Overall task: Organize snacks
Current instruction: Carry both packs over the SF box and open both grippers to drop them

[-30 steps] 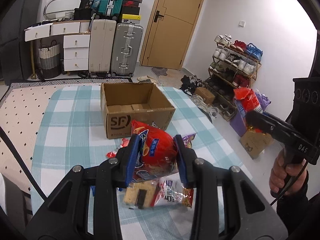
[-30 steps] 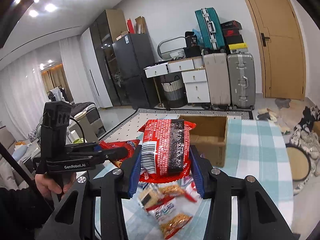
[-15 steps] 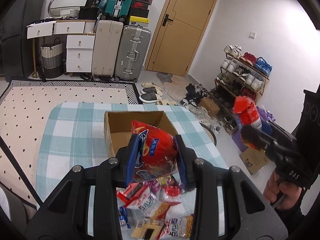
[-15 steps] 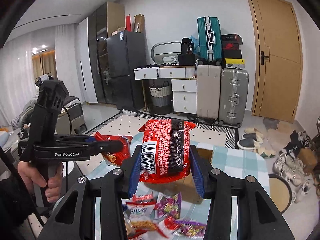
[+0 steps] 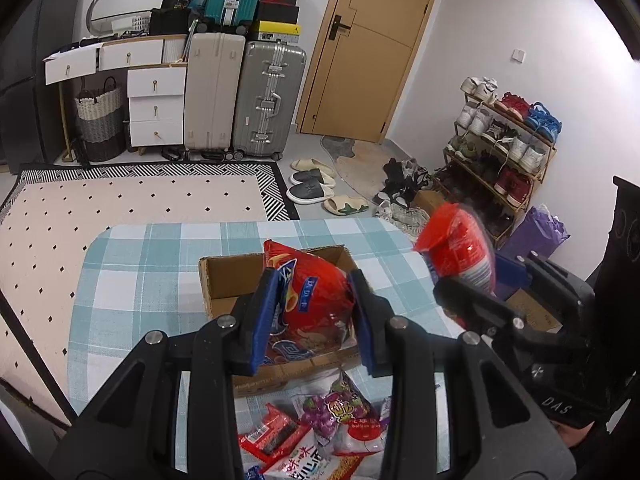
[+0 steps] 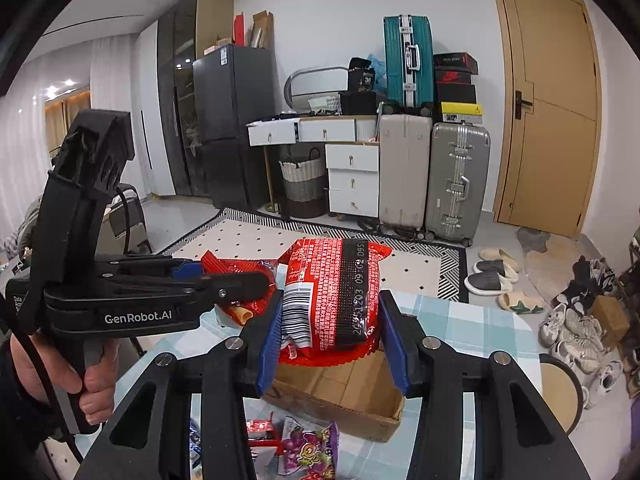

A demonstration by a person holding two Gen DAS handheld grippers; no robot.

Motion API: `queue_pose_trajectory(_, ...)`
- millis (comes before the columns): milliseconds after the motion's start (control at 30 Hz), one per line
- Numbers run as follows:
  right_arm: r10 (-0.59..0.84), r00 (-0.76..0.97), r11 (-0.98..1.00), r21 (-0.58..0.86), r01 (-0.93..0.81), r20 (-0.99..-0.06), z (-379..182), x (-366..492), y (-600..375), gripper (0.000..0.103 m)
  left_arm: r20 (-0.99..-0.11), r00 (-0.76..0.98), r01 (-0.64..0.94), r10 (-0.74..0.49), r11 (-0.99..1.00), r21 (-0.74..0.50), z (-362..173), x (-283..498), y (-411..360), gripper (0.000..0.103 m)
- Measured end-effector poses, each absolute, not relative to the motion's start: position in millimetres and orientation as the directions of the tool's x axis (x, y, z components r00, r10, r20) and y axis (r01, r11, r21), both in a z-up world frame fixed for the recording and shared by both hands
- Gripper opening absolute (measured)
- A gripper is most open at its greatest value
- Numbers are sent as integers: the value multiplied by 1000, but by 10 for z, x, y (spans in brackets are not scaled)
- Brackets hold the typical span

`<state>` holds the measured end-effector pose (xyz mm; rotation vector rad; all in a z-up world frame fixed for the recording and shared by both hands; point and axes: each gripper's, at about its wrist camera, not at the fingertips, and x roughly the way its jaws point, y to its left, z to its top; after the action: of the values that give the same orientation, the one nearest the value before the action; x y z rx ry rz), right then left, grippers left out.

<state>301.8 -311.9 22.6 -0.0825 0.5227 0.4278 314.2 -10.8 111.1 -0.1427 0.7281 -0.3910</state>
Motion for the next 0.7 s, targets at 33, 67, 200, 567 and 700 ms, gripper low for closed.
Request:
queue_pose_trajectory(33,368,780,911,30,-411,-506,168,3062,-3116,45,-626,673,295,-394,919,-260,1055,3199,-130,32)
queue_pose_trajectory(67,366,775,913,37,-406,-514,106,3142,-3120,45,-634,668,292,-391,920,-260,983,3290,-147,32)
queue_pose_trajectory(200,387,732,907,87,-412,-561,-151,3445,-3111,45,-667,644,281,-376,926,-251,715,3535,-214,32)
queue_pose_trajectory(567,379,621,909,150,-389,-686,-1000,4045,-3034,46,-751,567,226,-337,941,-252,-110,4090,-324,33)
queue_pose_trajectory(700,376,609,908,146,-393,-698,-1137,4128,-3001,52,-769,551,211,-323,946,-247,-279,4171,-325,33)
